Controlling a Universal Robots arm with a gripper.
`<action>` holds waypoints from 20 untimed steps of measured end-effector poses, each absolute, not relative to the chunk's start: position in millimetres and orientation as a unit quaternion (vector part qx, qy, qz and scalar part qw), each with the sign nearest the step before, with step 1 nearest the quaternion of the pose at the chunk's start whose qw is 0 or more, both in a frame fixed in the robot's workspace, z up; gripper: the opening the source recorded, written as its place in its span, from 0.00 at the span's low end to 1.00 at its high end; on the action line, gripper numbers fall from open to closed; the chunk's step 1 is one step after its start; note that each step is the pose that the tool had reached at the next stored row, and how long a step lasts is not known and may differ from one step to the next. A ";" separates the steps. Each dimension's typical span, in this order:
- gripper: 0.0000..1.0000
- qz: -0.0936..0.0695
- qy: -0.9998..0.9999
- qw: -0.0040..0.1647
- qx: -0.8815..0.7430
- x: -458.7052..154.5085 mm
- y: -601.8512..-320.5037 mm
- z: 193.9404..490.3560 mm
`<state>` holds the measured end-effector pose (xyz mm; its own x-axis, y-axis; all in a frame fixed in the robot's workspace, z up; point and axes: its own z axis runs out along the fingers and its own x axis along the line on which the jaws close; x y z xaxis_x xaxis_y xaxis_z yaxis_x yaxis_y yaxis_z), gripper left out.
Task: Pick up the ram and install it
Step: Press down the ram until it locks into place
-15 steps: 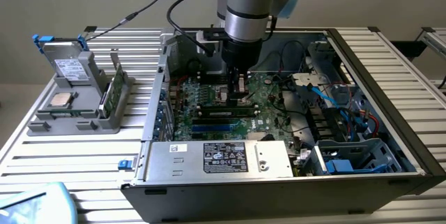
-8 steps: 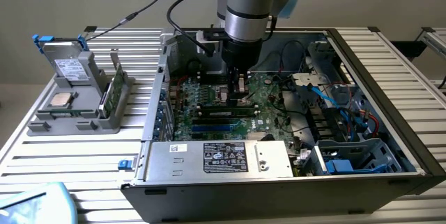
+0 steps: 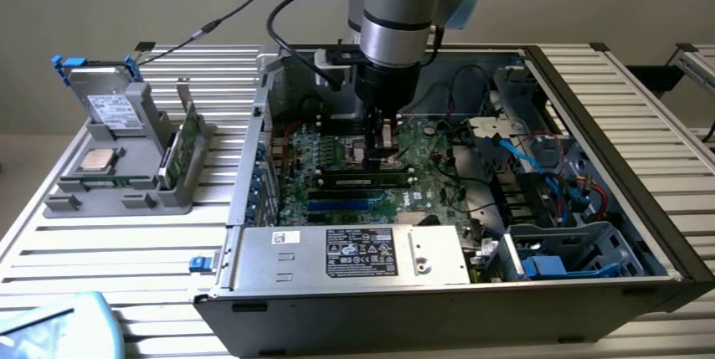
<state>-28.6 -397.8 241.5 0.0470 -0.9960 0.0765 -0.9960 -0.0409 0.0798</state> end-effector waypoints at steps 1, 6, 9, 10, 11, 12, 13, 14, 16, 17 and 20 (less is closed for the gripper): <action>0.10 0.000 -0.693 0.055 0.718 -28.6 -397.7 241.4; 0.10 0.000 -0.717 0.053 0.695 -28.8 -397.8 239.8; 0.10 -0.001 -0.732 0.053 0.679 -28.7 -397.8 238.5; 0.10 -0.001 -0.738 0.053 0.673 -28.7 -397.8 237.8; 0.10 -0.002 -0.744 0.053 0.666 -28.7 -397.7 236.9; 0.10 -0.002 -0.749 0.053 0.660 -28.7 -397.8 236.0; 0.10 -0.002 -0.755 0.053 0.654 -28.7 -397.8 235.0; 0.10 -0.003 -0.761 0.053 0.647 -28.7 -397.8 234.0; 0.10 -0.004 -0.772 0.053 0.634 -28.7 -397.8 232.8; 0.10 -0.004 -0.776 0.053 0.629 -28.7 -397.8 232.8; 0.10 -0.005 -0.791 0.053 0.609 -28.7 -397.8 235.5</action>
<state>-28.7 -397.8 235.5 -0.2525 -0.9646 0.0767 -0.9634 0.2580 0.0728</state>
